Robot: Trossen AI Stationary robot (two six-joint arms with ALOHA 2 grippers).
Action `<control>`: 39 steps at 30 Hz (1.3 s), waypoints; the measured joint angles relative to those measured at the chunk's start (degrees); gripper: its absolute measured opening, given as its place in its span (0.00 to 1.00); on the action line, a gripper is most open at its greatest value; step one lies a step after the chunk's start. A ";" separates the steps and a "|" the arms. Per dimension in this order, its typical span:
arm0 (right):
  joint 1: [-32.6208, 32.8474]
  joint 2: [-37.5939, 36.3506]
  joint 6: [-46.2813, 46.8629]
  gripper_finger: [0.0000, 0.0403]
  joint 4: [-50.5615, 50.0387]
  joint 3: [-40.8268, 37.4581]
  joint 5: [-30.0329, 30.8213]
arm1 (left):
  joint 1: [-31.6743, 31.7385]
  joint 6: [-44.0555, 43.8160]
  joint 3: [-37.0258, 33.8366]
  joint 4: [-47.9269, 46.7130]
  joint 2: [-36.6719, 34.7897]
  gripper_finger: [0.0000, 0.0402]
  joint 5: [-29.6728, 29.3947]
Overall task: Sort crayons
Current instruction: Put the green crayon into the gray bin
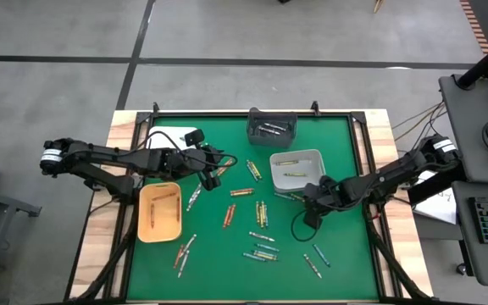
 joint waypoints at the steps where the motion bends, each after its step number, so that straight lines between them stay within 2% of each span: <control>1: 0.00 0.00 0.14 0.37 0.07 -0.55 0.01 | 0.00 -0.10 0.00 0.05 0.00 0.09 0.00; 8: 0.00 0.00 0.23 0.36 4.42 -3.80 0.18 | 0.00 -0.12 0.00 1.81 0.00 0.09 0.00; 14: -0.02 0.00 0.27 0.33 9.53 -5.37 3.41 | 0.00 -0.12 0.00 2.16 0.00 0.09 0.00; 26: -0.02 0.00 0.21 0.32 10.40 -6.77 4.54 | 0.00 -0.12 0.00 2.10 0.00 0.09 0.00; 39: -0.02 0.00 0.19 0.27 10.36 -7.13 4.57 | 0.00 0.12 0.00 2.08 0.00 0.09 0.00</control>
